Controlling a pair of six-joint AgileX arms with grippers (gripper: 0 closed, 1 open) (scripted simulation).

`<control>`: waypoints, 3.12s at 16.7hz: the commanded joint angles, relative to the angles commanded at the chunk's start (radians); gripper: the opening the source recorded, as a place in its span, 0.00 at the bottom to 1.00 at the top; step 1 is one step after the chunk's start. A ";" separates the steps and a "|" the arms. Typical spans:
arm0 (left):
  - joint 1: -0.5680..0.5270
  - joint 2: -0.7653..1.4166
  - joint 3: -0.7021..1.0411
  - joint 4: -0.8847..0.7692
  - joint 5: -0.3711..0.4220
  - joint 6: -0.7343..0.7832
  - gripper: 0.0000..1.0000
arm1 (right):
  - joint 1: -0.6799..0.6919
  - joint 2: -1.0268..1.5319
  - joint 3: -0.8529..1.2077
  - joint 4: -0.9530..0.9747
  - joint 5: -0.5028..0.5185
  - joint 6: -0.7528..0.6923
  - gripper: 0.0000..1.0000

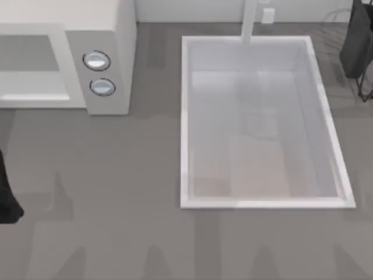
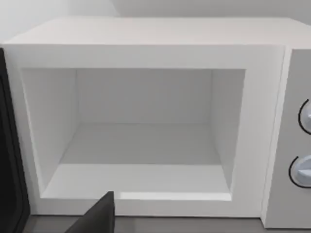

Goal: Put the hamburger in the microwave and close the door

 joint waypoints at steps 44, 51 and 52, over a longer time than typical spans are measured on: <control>0.320 1.704 0.741 -0.603 -0.008 1.476 1.00 | 0.000 0.000 0.000 0.000 0.000 0.000 1.00; 0.320 1.713 0.731 -0.589 -0.008 1.476 0.85 | 0.000 0.000 0.000 0.000 0.000 0.000 1.00; 0.320 1.713 0.731 -0.589 -0.008 1.476 0.77 | 0.000 0.000 0.000 0.000 0.000 0.000 1.00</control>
